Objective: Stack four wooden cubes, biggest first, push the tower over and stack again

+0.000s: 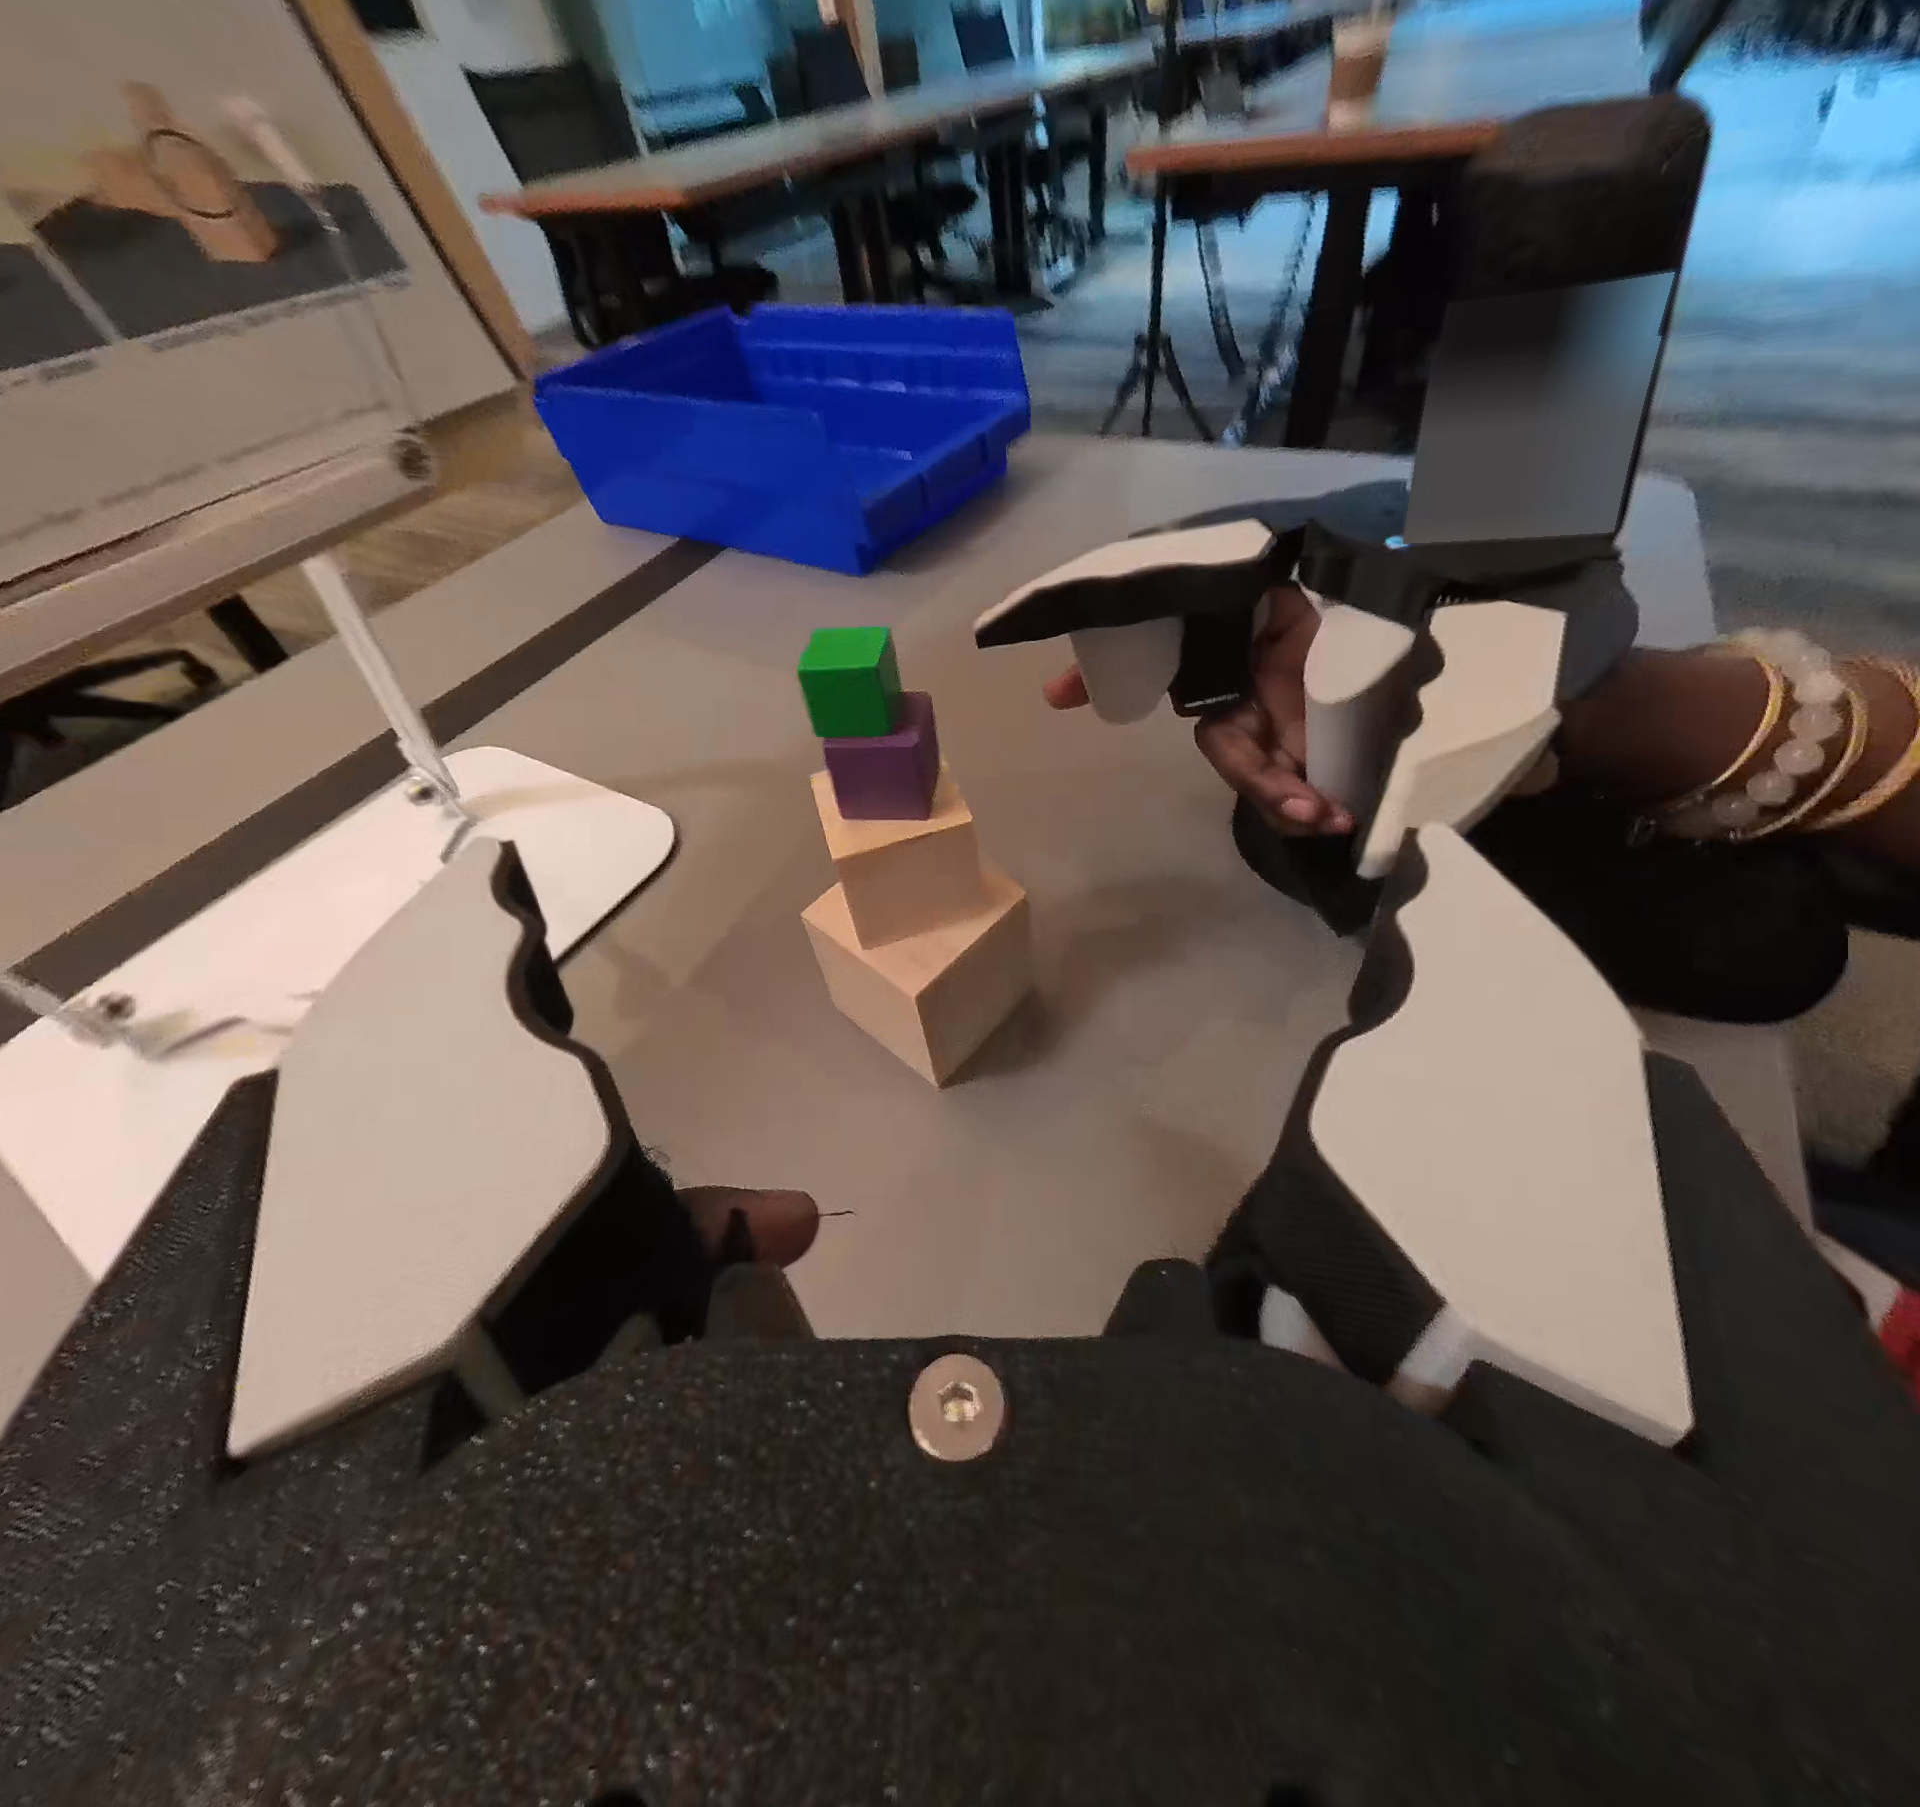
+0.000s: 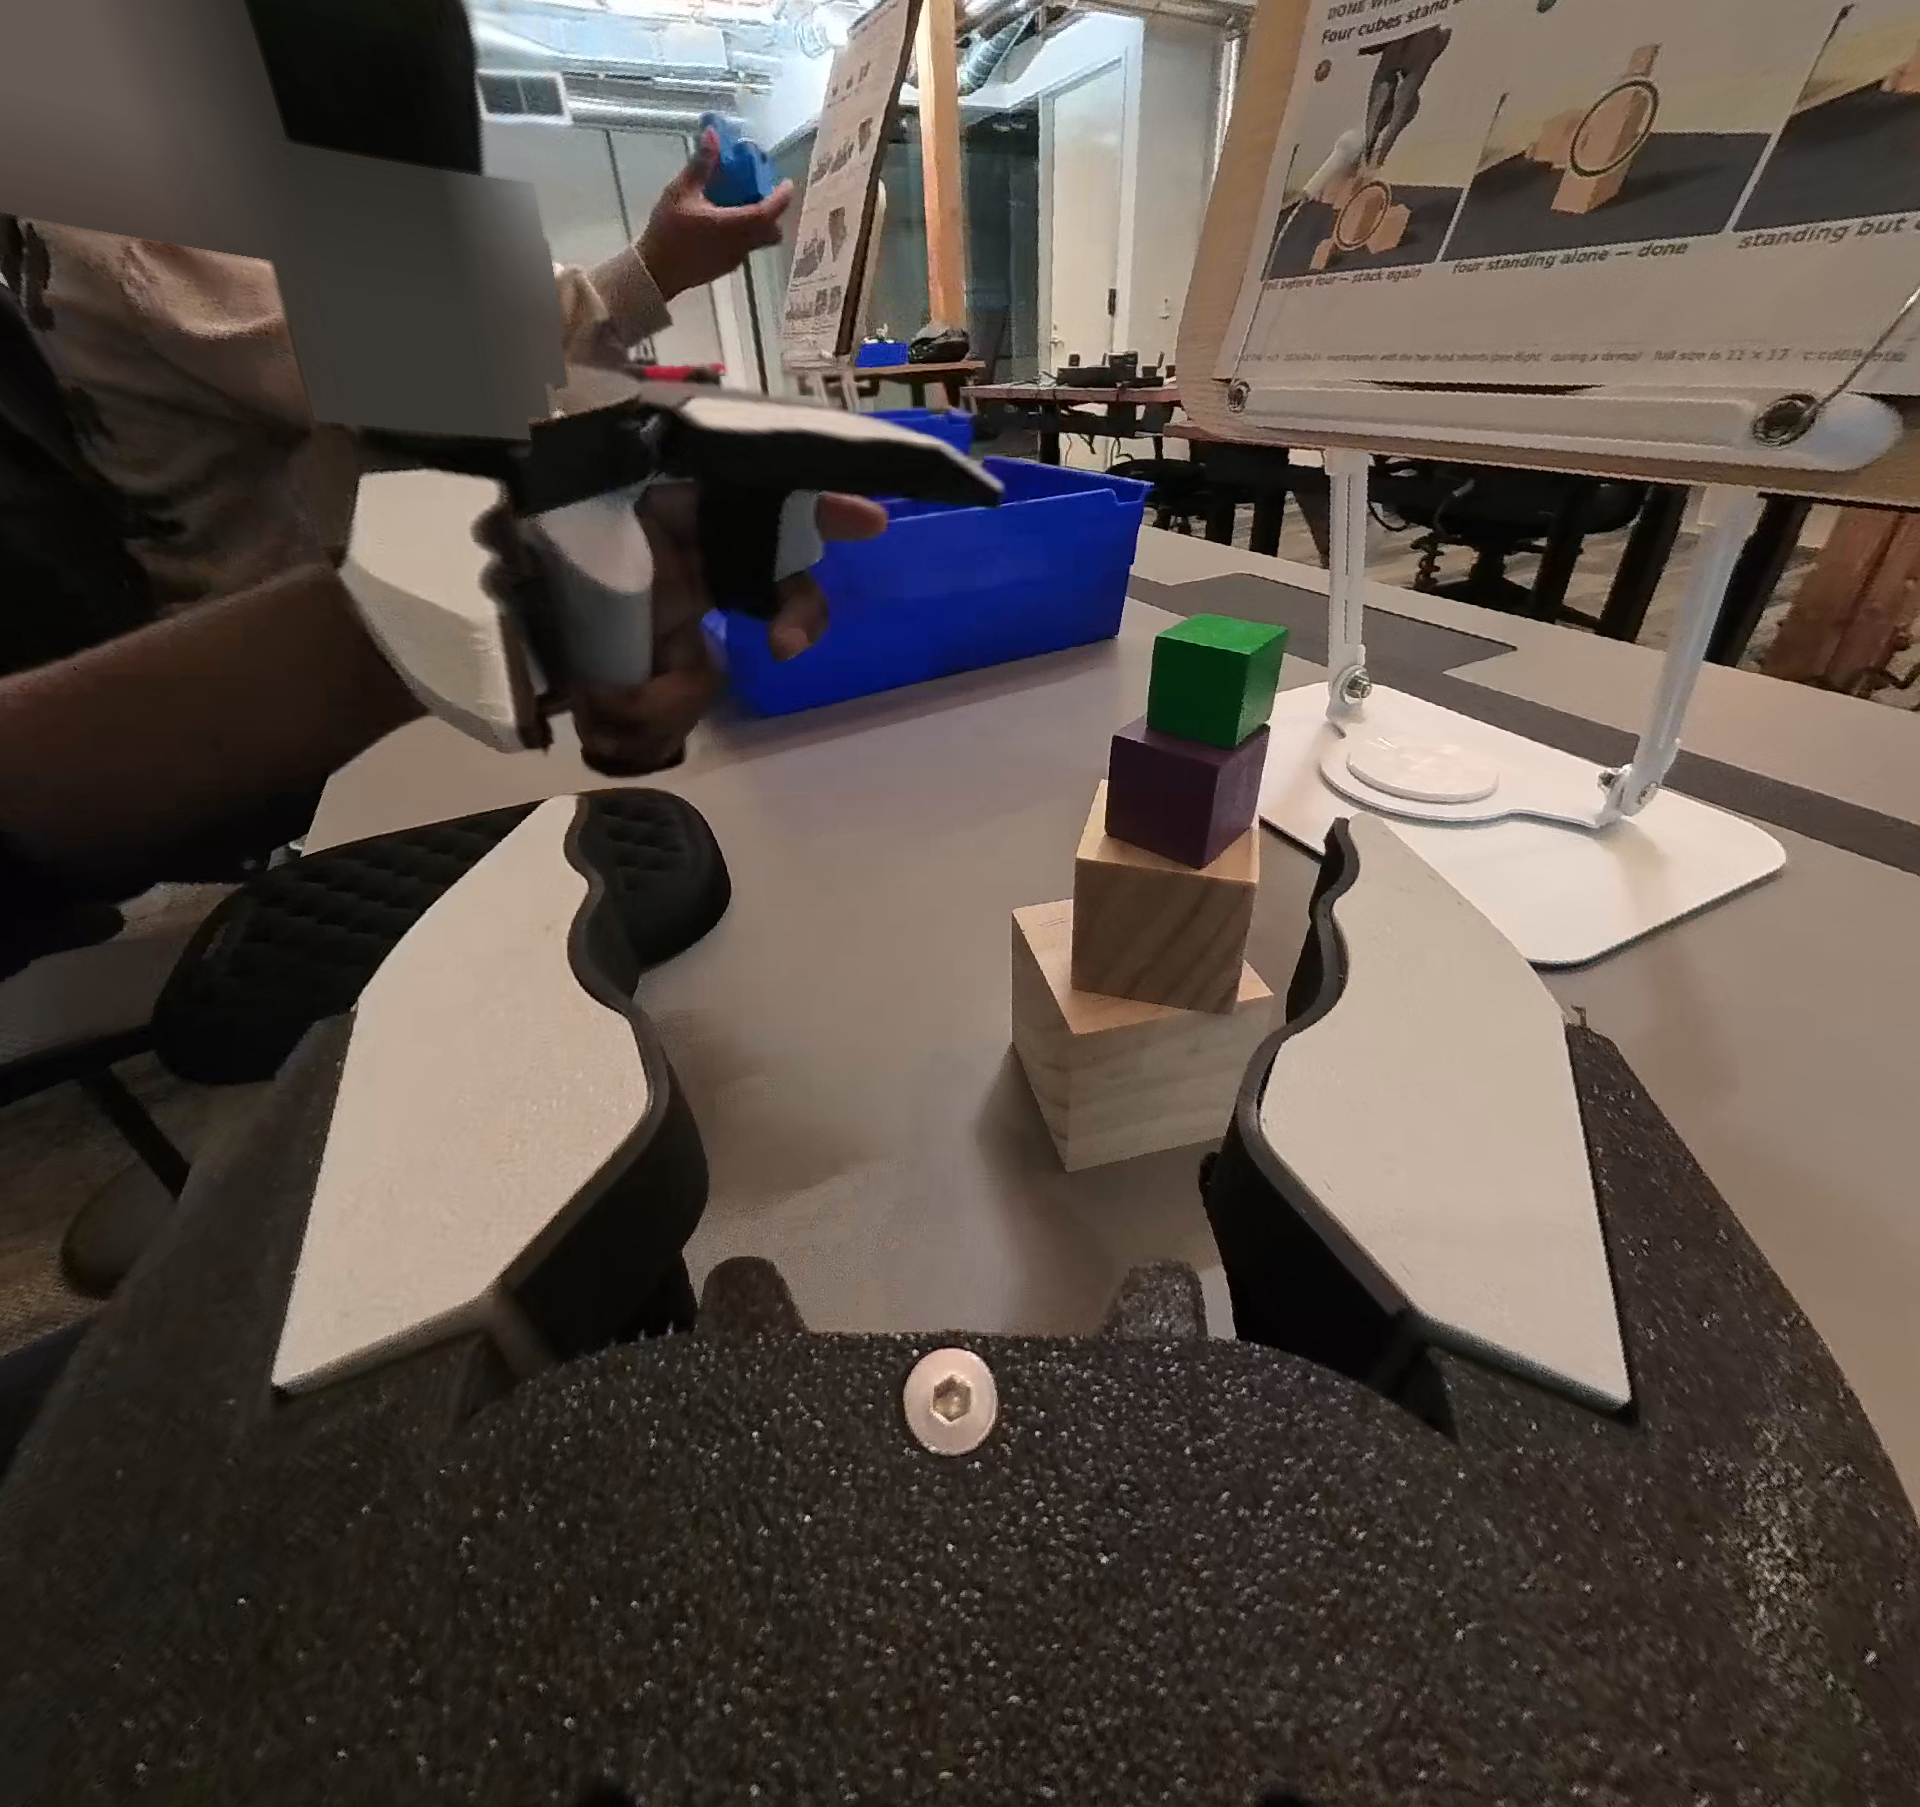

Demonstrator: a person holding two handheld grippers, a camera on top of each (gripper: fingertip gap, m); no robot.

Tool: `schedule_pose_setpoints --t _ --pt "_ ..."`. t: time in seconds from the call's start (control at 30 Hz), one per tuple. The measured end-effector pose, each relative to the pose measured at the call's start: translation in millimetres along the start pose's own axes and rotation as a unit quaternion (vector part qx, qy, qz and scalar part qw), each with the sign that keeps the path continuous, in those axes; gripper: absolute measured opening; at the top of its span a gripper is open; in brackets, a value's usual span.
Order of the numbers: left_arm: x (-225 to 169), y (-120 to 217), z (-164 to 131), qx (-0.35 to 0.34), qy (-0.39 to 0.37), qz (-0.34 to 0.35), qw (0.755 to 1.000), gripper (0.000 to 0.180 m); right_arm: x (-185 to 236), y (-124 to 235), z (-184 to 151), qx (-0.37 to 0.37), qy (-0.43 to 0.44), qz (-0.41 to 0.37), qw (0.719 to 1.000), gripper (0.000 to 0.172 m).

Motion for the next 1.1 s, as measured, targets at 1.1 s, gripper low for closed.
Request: schedule_pose_setpoints --t 1.1 --pt "12.8 55.8 -47.6 -0.167 0.028 0.026 0.985 0.135 -9.4 6.9 8.9 0.002 -0.011 -0.034 0.999 0.084"
Point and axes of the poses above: each gripper's, where its closed fingertips meet, y back along the fingers, z out of its top, x = y × z across the jaws, the point moved 8 cm from there along y, back along the fingers, and after that the axes turned 15 degrees about y, right-handed, at the moved point
